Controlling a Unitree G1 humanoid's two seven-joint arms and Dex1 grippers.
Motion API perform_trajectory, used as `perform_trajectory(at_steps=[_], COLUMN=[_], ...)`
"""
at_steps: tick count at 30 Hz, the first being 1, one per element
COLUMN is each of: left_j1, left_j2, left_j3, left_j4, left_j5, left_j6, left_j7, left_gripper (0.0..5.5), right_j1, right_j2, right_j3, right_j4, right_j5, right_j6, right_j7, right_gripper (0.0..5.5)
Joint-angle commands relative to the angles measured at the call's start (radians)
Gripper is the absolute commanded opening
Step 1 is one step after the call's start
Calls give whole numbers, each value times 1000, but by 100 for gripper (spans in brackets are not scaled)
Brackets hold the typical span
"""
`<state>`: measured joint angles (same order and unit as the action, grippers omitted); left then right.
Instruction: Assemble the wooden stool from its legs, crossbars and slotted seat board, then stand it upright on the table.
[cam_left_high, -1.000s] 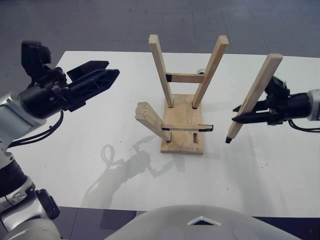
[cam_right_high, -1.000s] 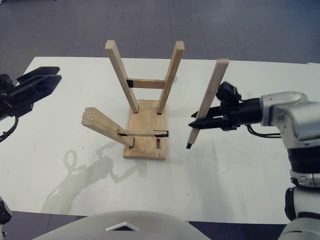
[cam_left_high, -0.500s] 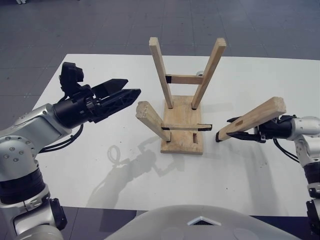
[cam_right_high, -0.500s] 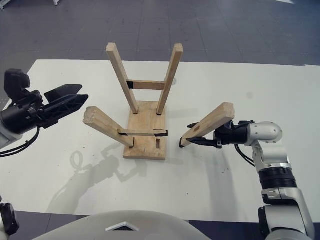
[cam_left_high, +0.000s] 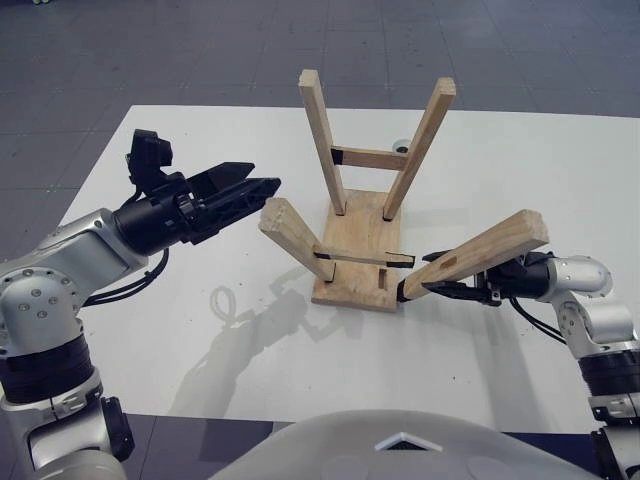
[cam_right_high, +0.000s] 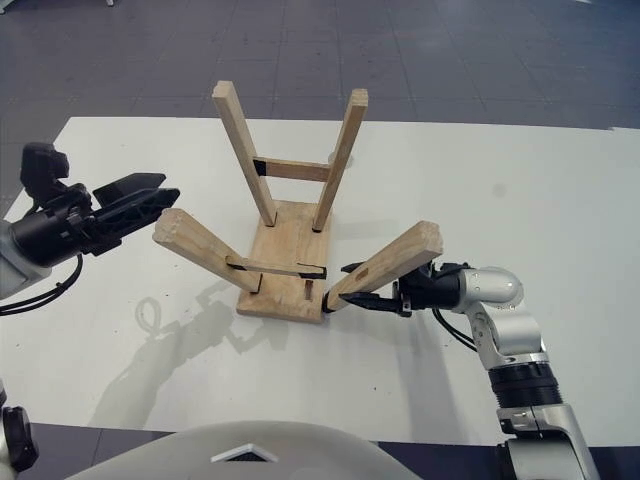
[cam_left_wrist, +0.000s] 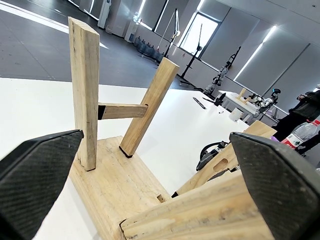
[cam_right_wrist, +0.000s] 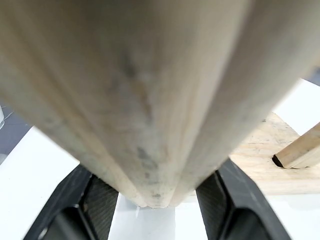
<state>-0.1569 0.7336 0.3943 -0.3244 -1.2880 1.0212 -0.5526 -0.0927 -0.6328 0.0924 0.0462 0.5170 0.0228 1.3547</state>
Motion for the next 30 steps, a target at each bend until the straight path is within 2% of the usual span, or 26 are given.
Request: perform_trajectory(at_steps=[1,10,21,30], left_j1=[17,38,0,-16], left_j2=[-5,-13,8,9], left_j3=[-11,-13,-37,-49], left_j4=[1,-9,10,16], left_j5=[15,17,19,24], left_j6=[-1,-5,6,8], left_j7=[3,12,8,2], left_gripper=[550,550,550,550], right_j1=[-72,-59,22,54], right_j2=[10,22,89,86], right_j3=[-33,-34,18,84], right_j4=[-68,-206,-104,-6], right_j5=[37,76,-36,-121], right_j6=[62,166,27,-137], right_j7=[-38,-81,-86,-35], right_gripper=[202,202,202,202])
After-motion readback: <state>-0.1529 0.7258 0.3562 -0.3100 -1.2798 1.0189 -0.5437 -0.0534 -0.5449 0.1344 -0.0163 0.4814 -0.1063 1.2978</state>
